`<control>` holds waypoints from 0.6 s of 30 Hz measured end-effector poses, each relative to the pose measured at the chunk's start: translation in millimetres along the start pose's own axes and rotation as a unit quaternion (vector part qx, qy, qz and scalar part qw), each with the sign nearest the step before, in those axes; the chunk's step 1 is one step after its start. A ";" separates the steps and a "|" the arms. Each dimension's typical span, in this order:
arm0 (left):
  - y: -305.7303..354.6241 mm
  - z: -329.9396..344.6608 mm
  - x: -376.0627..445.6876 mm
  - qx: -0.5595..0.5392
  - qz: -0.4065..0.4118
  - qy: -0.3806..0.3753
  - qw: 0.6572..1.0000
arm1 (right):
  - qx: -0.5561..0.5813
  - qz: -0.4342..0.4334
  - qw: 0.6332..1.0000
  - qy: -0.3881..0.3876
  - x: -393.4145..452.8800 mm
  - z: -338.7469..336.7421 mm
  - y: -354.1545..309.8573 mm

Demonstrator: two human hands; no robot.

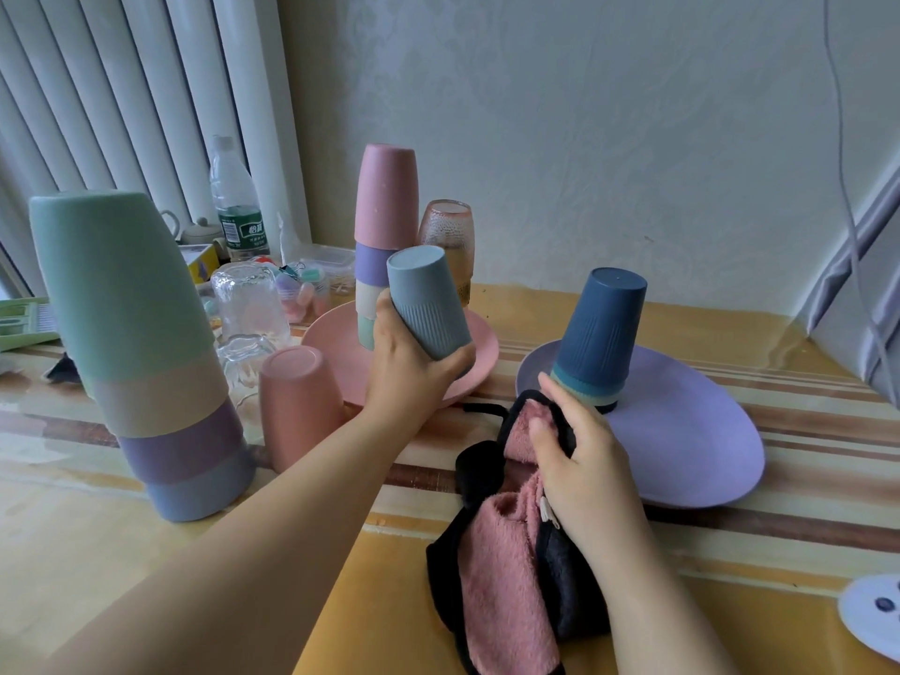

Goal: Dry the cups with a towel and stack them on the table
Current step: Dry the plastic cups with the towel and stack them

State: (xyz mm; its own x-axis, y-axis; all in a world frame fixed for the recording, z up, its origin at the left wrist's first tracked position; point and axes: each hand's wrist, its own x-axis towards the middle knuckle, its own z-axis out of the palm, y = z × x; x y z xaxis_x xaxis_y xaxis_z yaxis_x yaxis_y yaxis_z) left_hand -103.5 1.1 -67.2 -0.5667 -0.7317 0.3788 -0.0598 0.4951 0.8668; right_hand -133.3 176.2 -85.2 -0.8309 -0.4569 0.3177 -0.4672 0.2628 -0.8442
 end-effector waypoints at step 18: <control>29.1 -3.7 -46.2 -0.183 -0.040 -0.193 0.963 | 0.032 0.068 0.997 0.018 -2.8 10.2 -15.9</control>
State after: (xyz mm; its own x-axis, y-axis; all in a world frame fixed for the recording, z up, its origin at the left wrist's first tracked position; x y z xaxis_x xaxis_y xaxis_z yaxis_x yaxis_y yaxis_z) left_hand -76.0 47.7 -58.2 -0.8400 -0.4968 0.2183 0.1381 0.1934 0.9714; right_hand -120.5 164.7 -77.1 -0.8956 -0.3905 0.2130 -0.3311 0.2654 -0.9055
